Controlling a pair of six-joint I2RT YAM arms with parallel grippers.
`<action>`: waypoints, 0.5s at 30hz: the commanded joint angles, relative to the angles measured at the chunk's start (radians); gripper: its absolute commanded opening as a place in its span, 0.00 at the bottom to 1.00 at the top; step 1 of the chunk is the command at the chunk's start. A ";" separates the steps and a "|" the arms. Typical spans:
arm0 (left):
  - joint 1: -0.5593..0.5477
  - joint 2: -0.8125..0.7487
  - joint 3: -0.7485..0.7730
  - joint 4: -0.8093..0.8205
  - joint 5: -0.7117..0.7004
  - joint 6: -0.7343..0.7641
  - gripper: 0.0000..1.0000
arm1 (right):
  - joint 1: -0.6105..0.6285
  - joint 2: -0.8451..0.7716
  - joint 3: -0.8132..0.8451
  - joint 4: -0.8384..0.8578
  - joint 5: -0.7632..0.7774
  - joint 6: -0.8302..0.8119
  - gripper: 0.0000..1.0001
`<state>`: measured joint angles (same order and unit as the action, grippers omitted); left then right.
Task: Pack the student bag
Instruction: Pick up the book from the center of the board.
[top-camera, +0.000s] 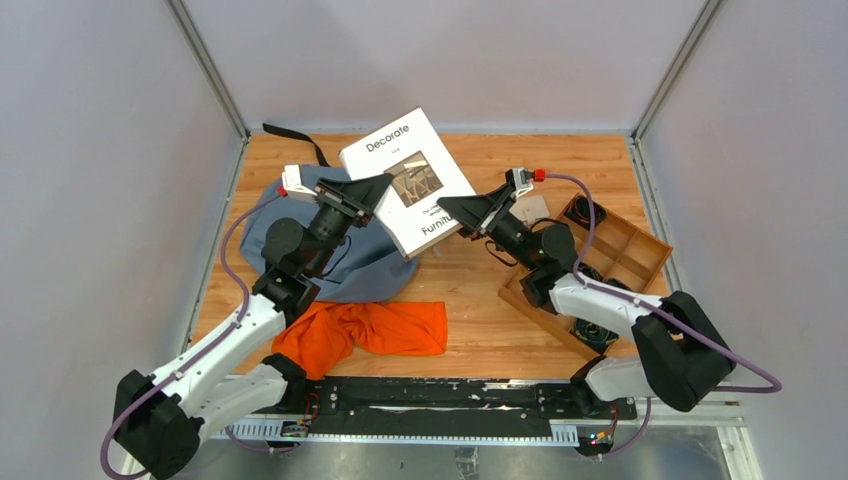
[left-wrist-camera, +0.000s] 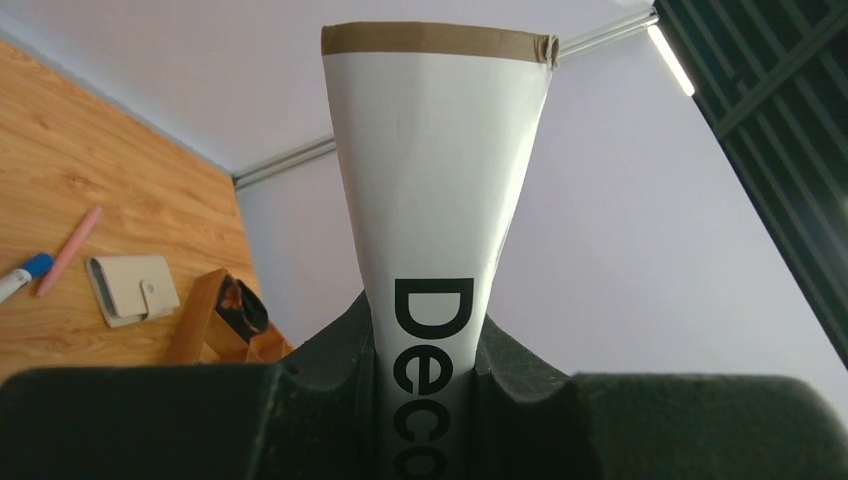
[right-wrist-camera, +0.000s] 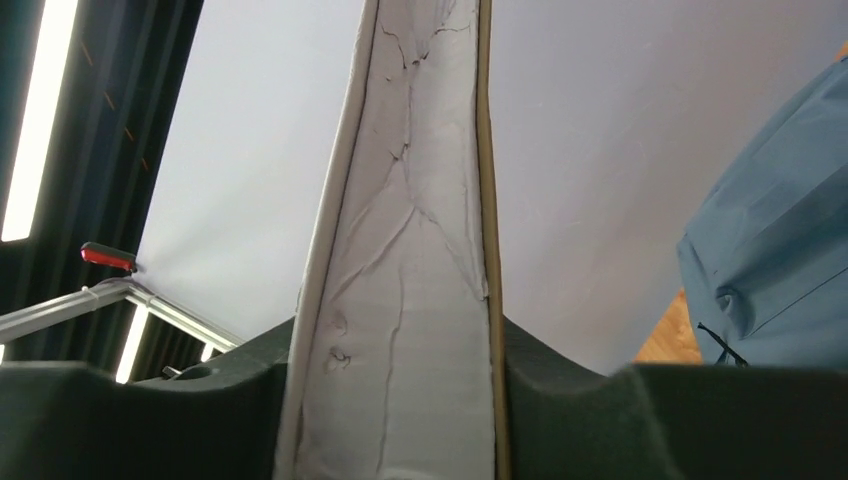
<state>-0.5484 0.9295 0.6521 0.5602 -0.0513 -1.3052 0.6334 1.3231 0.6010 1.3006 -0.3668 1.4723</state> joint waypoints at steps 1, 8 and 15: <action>-0.004 0.026 0.001 0.037 0.001 0.032 0.19 | 0.016 0.012 0.024 0.080 -0.001 0.001 0.34; 0.012 -0.001 0.026 -0.119 0.027 0.188 0.98 | -0.077 0.043 -0.058 0.222 -0.011 0.069 0.08; -0.010 0.157 0.386 -0.919 -0.131 0.780 1.00 | -0.419 -0.291 -0.298 -0.202 -0.201 -0.044 0.06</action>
<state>-0.5404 0.9970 0.8818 0.0711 -0.0696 -0.8791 0.3748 1.2469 0.3870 1.3220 -0.4541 1.5169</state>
